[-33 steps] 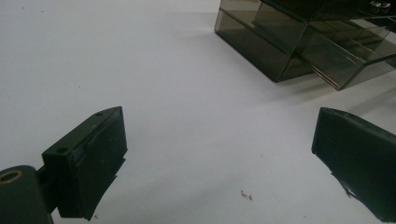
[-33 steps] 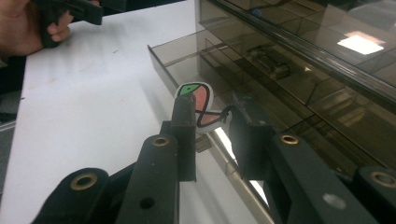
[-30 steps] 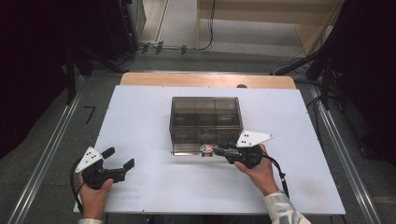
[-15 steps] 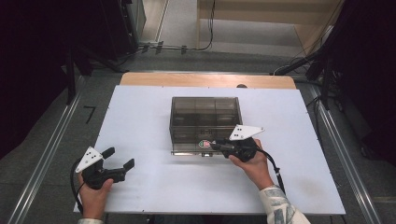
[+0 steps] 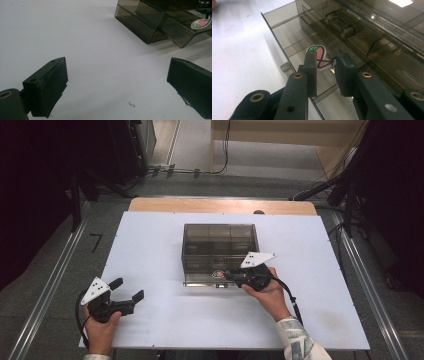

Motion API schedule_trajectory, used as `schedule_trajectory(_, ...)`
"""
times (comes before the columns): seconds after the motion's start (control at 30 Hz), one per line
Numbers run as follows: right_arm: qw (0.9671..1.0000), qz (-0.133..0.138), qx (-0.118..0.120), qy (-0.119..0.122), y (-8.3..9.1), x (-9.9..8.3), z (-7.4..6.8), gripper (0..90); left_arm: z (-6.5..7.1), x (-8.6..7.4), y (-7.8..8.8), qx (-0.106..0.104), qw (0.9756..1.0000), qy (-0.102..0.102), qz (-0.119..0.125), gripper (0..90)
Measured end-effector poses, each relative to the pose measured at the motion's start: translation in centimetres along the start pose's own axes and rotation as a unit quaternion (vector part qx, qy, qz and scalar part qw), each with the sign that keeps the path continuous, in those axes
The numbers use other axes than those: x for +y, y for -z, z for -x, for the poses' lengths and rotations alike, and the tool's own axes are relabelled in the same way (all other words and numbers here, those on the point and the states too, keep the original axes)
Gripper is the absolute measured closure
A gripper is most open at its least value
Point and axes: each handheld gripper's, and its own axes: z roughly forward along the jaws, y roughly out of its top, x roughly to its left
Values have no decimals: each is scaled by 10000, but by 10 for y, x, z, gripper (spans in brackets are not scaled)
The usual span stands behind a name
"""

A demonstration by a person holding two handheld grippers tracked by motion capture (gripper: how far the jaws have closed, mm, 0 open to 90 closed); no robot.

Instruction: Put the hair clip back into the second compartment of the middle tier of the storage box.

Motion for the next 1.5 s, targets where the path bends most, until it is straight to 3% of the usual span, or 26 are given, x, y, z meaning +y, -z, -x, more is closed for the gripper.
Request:
schedule_trajectory(0.4,9998,-190,-33,16,-6,1,0,705,0,0,0,-5,10000,14,8,38)
schedule_trajectory(1.5,9999,-163,-27,34,-8,0,0,669,0,0,0,-3,10000,9,5,38)
